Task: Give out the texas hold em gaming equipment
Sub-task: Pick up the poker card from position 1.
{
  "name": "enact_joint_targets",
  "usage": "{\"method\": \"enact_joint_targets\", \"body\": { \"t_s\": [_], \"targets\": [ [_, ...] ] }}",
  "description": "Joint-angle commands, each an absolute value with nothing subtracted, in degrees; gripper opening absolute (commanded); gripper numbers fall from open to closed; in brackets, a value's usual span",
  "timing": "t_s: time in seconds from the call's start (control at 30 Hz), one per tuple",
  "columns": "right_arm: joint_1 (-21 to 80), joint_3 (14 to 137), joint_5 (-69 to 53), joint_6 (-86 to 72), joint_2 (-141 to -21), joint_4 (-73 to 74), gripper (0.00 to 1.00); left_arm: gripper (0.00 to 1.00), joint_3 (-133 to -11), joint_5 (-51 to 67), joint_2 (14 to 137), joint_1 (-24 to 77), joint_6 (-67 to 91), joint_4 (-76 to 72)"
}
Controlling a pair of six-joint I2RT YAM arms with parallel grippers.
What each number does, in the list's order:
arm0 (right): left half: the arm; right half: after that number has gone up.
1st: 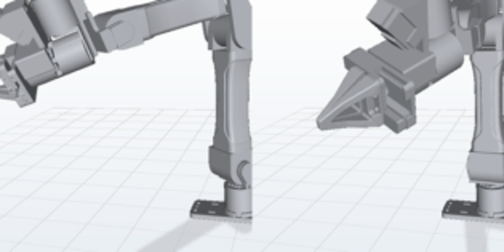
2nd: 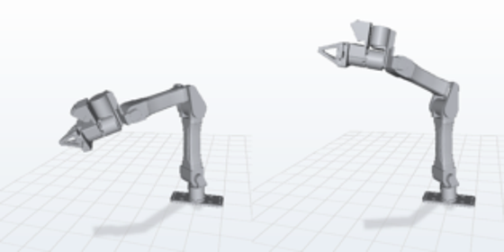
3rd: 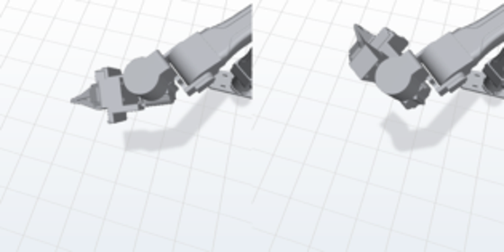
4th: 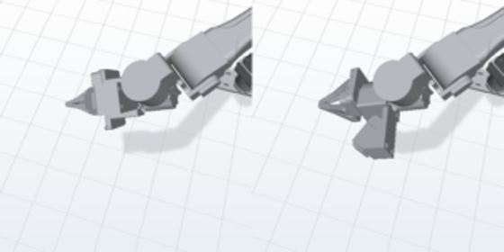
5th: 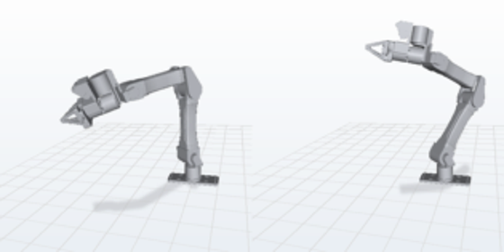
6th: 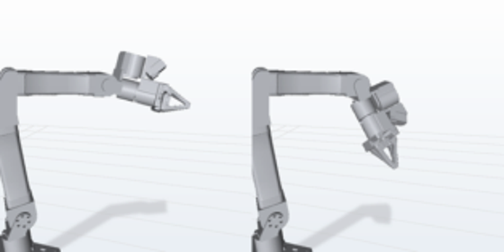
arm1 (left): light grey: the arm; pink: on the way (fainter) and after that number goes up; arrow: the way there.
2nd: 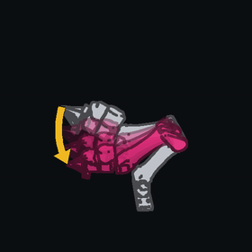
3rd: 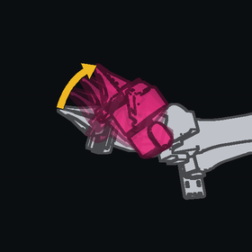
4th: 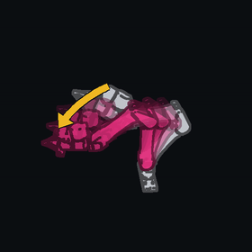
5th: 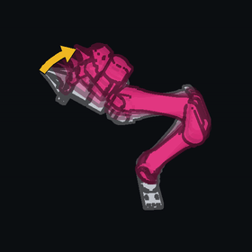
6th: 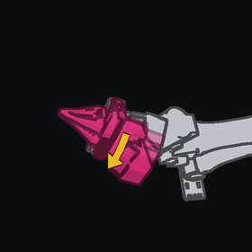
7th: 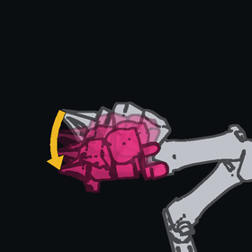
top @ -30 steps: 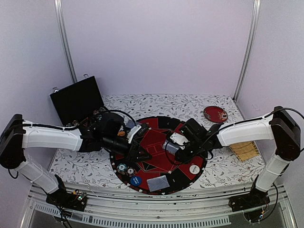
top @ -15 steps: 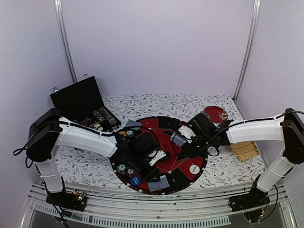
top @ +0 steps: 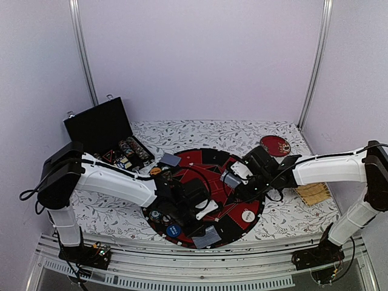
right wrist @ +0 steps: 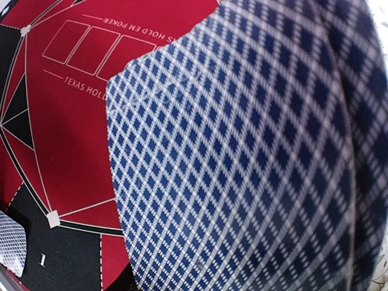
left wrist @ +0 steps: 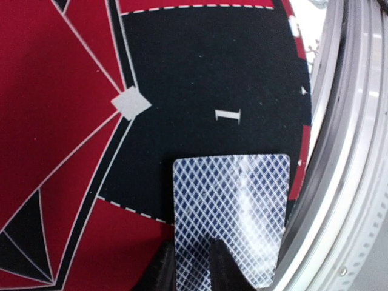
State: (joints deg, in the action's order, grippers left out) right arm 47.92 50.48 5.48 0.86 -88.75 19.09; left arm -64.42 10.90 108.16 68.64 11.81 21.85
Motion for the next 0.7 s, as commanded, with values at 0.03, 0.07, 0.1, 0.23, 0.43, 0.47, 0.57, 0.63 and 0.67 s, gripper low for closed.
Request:
{"method": "enact_joint_targets", "body": {
  "t_s": [0.03,0.07,0.1,0.23,0.43,0.47,0.57,0.63,0.67],
  "targets": [
    [47.8,50.2,6.1,0.4,-86.2,18.2,0.42,0.09,-65.1,12.2,109.7,69.7,12.6,22.1],
    [47.8,50.1,6.3,0.4,-86.1,18.1,0.42,0.05,-65.0,12.4,109.6,69.7,13.0,22.1],
    [47.7,49.9,6.5,0.4,-86.0,17.9,0.42,0.0,-64.7,12.5,109.4,69.8,13.6,22.1],
    [47.7,49.9,6.4,0.4,-85.9,17.9,0.42,0.0,-63.2,12.4,107.0,69.8,16.7,22.3],
    [47.7,49.8,5.9,0.4,-85.8,17.5,0.42,0.0,-55.7,10.3,100.3,68.4,26.0,19.6],
    [47.8,49.8,5.9,0.4,-85.9,17.7,0.42,0.0,-54.1,9.7,99.2,68.0,27.7,18.8],
    [47.7,49.5,5.9,0.4,-85.6,17.5,0.42,0.0,-49.3,8.9,96.0,66.8,32.8,15.5],
    [47.7,49.4,5.6,0.4,-85.4,17.3,0.42,0.0,-46.8,9.3,94.6,65.9,35.6,12.8],
    [47.8,49.4,5.5,0.4,-85.4,17.4,0.42,0.0,-45.8,8.8,93.9,65.5,36.9,11.7]
  ]
}}
